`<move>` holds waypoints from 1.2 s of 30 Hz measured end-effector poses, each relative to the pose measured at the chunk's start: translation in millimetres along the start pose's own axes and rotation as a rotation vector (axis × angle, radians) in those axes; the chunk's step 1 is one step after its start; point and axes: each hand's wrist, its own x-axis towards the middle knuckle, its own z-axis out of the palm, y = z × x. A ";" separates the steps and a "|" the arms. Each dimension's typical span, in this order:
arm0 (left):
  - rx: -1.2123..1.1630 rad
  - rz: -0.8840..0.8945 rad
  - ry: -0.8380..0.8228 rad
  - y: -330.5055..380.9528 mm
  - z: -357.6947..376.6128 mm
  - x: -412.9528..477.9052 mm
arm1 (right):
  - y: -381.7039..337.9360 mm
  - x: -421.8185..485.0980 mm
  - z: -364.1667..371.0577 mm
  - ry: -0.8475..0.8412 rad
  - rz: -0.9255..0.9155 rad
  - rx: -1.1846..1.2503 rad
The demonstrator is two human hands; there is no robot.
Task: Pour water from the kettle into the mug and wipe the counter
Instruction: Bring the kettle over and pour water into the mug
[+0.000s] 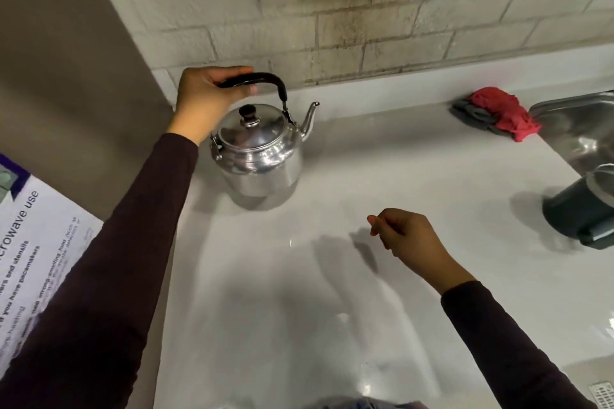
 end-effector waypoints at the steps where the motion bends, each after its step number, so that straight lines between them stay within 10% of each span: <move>1: -0.008 0.010 -0.010 9.3 5.5 -8.1 | 0.6 -1.0 -5.0 0.013 -0.002 0.004; 36: 0.239 0.025 -0.233 182.7 354.4 -197.4 | 199.9 -45.3 -353.8 0.136 -0.142 -0.003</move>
